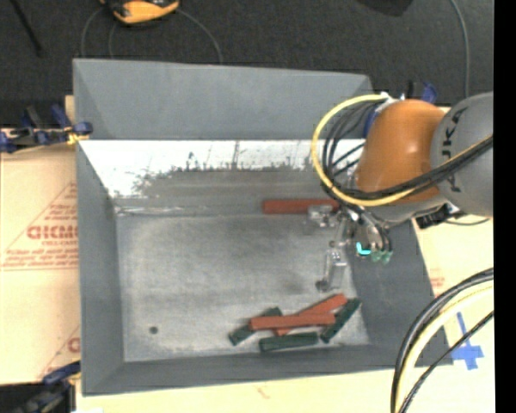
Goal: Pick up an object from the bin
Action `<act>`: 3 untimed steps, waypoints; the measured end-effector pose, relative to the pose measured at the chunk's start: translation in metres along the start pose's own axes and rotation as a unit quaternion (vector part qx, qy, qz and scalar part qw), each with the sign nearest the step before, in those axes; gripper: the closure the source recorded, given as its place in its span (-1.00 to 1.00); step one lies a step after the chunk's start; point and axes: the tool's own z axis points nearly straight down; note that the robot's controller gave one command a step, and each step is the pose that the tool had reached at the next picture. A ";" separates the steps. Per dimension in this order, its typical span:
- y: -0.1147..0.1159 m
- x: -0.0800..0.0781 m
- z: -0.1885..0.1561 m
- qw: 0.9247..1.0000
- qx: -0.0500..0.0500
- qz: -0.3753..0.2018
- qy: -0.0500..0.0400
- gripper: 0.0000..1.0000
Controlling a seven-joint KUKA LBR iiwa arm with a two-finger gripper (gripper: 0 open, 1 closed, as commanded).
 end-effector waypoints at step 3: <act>0.008 0.034 0.066 0.999 -0.002 0.049 -0.004 -1.00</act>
Offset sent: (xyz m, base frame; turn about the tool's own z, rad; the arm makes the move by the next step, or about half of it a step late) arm 0.0050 0.0152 -0.0668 0.0119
